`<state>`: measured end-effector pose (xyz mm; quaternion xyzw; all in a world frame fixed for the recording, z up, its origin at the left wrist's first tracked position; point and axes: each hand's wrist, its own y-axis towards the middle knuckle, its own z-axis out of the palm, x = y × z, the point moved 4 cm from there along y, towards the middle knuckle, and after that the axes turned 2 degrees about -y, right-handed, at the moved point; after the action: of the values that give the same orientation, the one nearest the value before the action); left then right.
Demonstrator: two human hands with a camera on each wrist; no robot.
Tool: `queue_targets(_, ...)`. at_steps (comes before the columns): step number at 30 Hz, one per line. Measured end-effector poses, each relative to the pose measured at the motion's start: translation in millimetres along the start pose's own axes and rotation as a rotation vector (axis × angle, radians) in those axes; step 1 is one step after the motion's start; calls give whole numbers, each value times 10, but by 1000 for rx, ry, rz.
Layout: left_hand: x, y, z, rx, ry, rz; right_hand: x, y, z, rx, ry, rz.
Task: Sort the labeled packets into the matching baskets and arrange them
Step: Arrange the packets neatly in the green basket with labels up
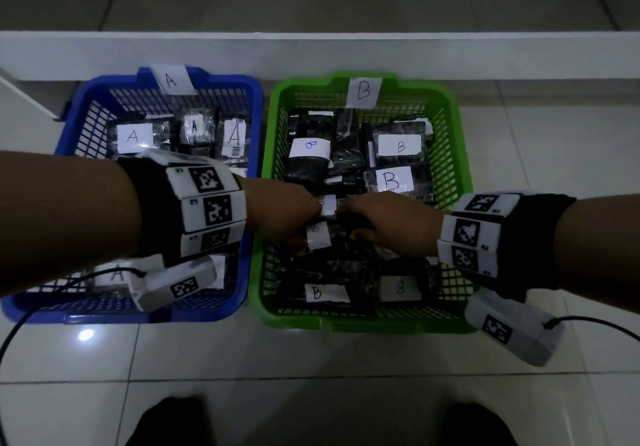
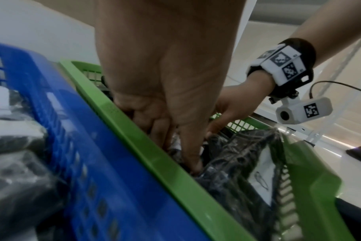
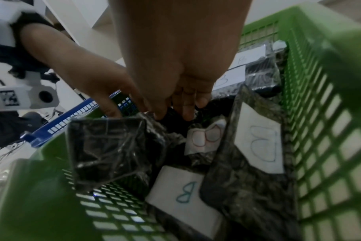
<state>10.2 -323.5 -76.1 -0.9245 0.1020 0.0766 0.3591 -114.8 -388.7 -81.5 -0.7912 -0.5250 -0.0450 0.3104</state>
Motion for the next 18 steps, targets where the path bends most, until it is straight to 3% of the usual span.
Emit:
queue_targets(3, -33, -52, 37, -44, -6, 1, 11, 34, 2, 10, 8, 9)
queue_targets(13, -131, -295, 106, -445, 145, 34, 11, 9, 1, -73, 51, 4)
queue_targets(18, -148, -311, 94, -481, 171, 56, -14, 49, -25, -58, 52, 15)
